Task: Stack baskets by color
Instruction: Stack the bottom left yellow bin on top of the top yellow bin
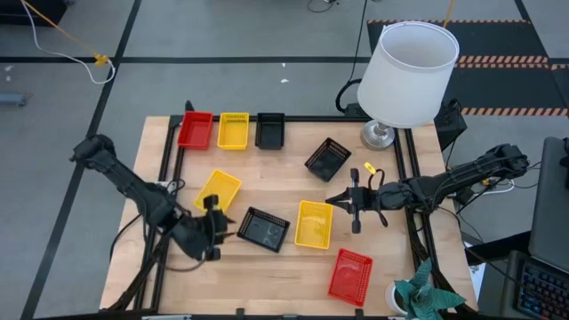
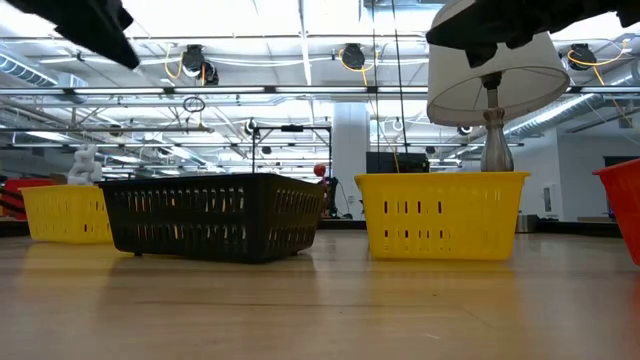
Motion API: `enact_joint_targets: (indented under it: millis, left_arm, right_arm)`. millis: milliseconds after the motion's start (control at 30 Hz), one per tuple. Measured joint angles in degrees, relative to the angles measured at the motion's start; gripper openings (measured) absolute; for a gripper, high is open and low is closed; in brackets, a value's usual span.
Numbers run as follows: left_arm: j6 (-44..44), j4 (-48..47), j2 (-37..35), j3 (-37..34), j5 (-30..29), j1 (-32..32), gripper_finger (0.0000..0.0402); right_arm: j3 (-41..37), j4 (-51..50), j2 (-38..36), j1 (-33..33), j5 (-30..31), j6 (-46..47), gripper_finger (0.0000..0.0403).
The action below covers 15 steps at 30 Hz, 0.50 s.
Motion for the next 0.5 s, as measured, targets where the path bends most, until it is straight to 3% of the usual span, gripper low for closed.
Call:
enact_joint_targets:
  millis: [233,500]
  left_arm:
    - [-4.5,-7.6,4.0,0.0,-1.8,-4.7,0.0153]
    - [-12.3,-21.7,4.0,-0.9,-3.9,-5.8,0.0207]
  right_arm:
    - [0.0,0.9,0.0,0.0,0.0,-0.1,0.0]
    - [0.0,0.9,0.0,0.0,0.0,-0.1,0.0]
